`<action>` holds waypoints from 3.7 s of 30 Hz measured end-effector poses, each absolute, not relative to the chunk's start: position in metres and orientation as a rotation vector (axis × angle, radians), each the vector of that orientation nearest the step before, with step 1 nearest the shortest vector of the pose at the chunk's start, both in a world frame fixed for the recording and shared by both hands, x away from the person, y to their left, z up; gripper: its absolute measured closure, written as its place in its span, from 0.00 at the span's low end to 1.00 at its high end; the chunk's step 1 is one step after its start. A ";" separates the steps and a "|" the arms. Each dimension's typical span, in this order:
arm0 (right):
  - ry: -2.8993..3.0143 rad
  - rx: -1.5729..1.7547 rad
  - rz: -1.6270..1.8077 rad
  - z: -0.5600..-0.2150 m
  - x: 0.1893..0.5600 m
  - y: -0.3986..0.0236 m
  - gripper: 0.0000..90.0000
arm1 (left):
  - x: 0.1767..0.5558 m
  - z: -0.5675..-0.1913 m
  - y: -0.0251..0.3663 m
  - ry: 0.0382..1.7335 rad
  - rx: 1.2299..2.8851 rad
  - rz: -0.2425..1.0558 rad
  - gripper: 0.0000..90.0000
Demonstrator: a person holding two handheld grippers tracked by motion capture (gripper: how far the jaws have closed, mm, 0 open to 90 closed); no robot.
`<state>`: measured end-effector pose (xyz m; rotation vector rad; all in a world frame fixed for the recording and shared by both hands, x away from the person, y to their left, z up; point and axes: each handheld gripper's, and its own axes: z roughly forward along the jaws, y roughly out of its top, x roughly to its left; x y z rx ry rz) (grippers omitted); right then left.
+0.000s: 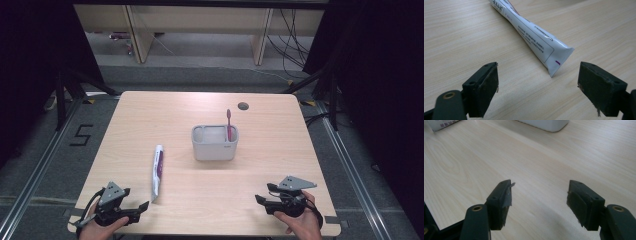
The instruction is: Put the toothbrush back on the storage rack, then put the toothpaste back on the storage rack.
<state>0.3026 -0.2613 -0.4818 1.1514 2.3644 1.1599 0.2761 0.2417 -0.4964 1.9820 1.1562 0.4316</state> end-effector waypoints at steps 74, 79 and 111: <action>2.414 1.180 1.138 -0.493 0.260 -0.271 0.38 | 0.305 -0.492 0.254 0.962 2.107 0.563 0.95; 2.426 1.200 1.159 -0.493 0.259 -0.270 0.38 | 0.309 -0.495 0.250 0.920 2.180 0.543 0.99; 2.410 1.200 1.143 -0.492 0.258 -0.269 0.39 | 0.324 -0.501 0.203 0.768 2.271 0.484 0.99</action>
